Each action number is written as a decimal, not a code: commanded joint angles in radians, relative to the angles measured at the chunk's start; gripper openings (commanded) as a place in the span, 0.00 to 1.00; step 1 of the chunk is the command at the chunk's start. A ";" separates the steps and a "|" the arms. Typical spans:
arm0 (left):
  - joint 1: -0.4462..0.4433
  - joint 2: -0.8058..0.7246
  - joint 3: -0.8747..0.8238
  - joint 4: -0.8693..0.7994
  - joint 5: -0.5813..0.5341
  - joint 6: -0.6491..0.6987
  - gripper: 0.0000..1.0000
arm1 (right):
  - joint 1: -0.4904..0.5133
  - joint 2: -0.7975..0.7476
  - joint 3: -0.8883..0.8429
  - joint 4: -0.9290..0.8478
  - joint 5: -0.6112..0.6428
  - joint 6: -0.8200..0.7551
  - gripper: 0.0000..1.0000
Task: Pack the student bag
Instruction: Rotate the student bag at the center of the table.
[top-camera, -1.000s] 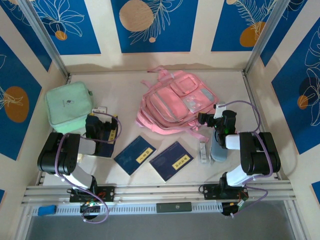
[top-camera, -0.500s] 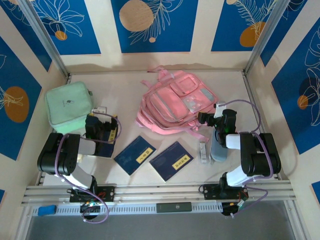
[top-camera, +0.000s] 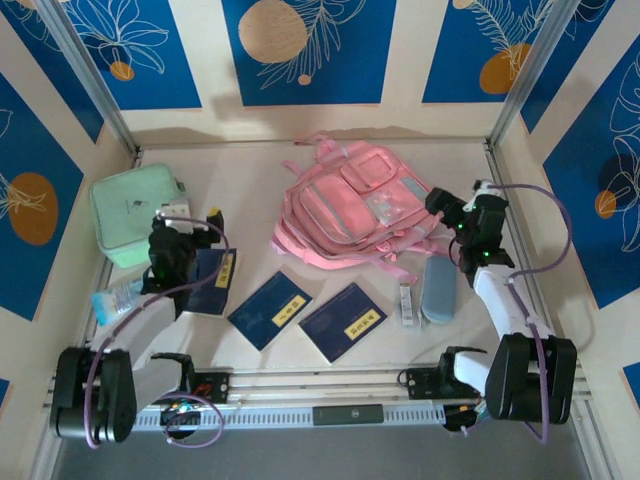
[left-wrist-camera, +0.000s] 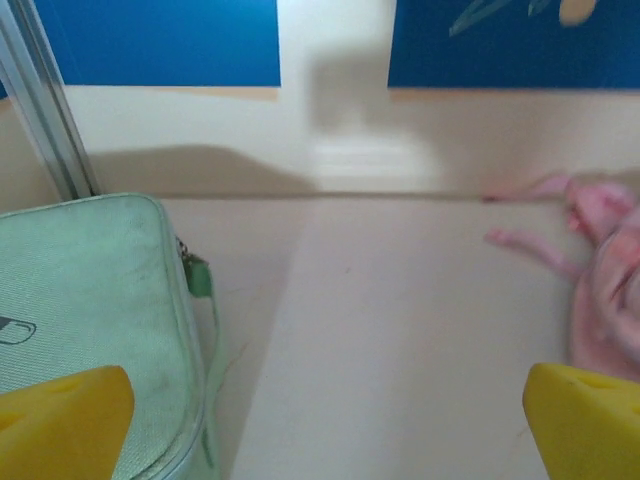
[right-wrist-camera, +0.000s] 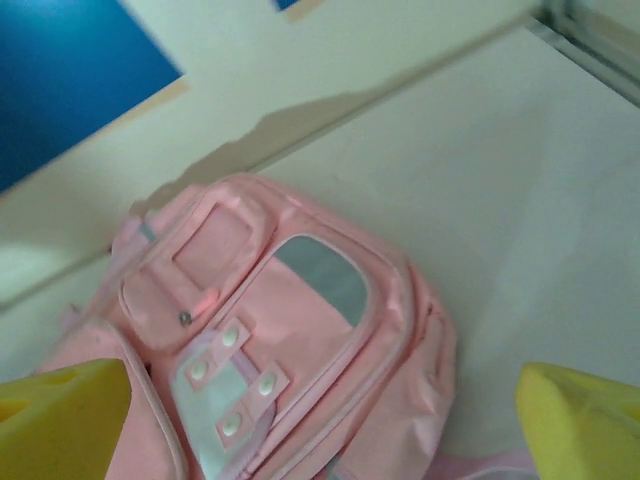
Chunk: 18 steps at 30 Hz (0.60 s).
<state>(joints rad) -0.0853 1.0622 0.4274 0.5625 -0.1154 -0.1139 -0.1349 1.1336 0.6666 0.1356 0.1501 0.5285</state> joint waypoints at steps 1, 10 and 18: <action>0.000 -0.065 0.080 -0.254 -0.025 -0.215 1.00 | -0.095 0.000 -0.001 -0.207 -0.116 0.230 0.99; -0.018 -0.068 0.239 -0.585 0.204 -0.518 0.99 | -0.016 -0.057 0.076 -0.528 -0.203 0.271 0.99; -0.341 -0.055 0.196 -0.582 0.215 -0.749 0.99 | 0.136 -0.058 0.017 -0.556 -0.301 0.385 0.99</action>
<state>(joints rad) -0.3191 0.9985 0.6289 0.0158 0.0864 -0.7483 -0.0235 1.0584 0.7029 -0.3840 -0.0753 0.8486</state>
